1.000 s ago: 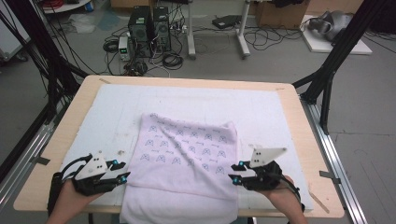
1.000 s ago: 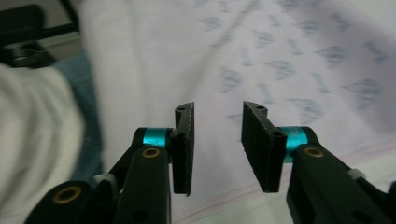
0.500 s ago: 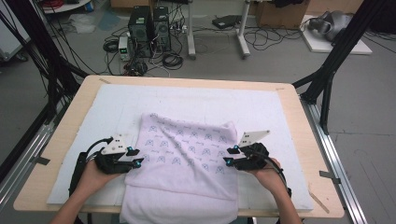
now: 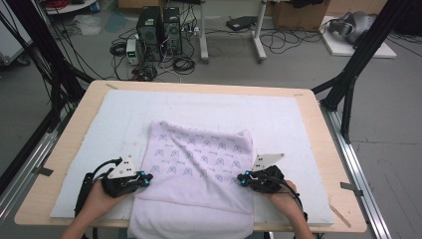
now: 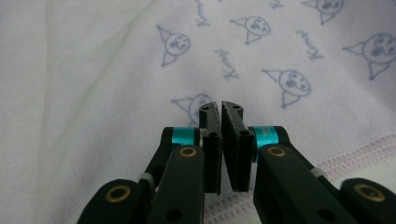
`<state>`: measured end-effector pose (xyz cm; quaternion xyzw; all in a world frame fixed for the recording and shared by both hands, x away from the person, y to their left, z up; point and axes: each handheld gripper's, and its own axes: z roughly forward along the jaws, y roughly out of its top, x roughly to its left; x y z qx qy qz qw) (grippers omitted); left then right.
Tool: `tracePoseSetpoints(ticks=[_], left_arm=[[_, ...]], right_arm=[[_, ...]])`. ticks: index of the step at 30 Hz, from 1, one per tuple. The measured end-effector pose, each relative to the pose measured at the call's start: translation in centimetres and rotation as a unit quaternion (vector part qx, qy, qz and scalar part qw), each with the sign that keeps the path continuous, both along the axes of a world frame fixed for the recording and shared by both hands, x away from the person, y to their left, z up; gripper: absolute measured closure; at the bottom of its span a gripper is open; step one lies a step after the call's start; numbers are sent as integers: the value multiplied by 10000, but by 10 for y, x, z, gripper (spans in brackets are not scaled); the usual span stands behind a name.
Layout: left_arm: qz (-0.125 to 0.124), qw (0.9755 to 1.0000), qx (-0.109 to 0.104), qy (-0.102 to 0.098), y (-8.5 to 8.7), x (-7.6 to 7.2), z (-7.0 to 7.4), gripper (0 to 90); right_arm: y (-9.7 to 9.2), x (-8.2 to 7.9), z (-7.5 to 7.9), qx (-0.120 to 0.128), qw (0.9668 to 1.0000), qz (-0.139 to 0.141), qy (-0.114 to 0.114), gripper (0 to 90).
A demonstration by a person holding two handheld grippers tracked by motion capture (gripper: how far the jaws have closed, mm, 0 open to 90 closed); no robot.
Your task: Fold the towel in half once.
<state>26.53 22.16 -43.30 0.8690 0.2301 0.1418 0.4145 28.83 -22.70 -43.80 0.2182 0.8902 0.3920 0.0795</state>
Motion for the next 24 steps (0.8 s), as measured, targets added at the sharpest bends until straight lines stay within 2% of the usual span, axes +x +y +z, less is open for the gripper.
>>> tracePoseSetpoints(ticks=[4, 8, 11, 14, 17, 18, 20, 24], left_arm=[[-45, 9997, -167, -158, 5, -13, 15, 880], [-129, 9992, -248, -284, 12, -34, 29, 881], [-284, 9986, -346, -272, 16, -49, 37, 880], [-461, 9977, -429, -244, 18, -57, 45, 841], [-347, 9982, -389, -284, 16, -47, 48, 701], [-274, 9984, -380, -326, 15, -39, 48, 682], [-146, 9986, -359, -348, 12, -24, 46, 660], [345, 9981, -345, -369, 7, 19, 39, 659]], right_arm=[[-4, -9, 15, 237, 9996, 63, -127, 873], [-10, -22, 34, 397, 9986, 144, -308, 874], [-15, -37, 45, 534, 9971, 513, -200, 871], [-20, -45, 53, 692, 9942, 821, -113, 809], [-25, -37, 56, 610, 9965, 532, -232, 747], [-25, -33, 56, 587, 9969, 441, -292, 725], [-25, -14, 54, 493, 9981, 172, -327, 707], [-21, 26, 50, 274, 9985, -317, -355, 652]])
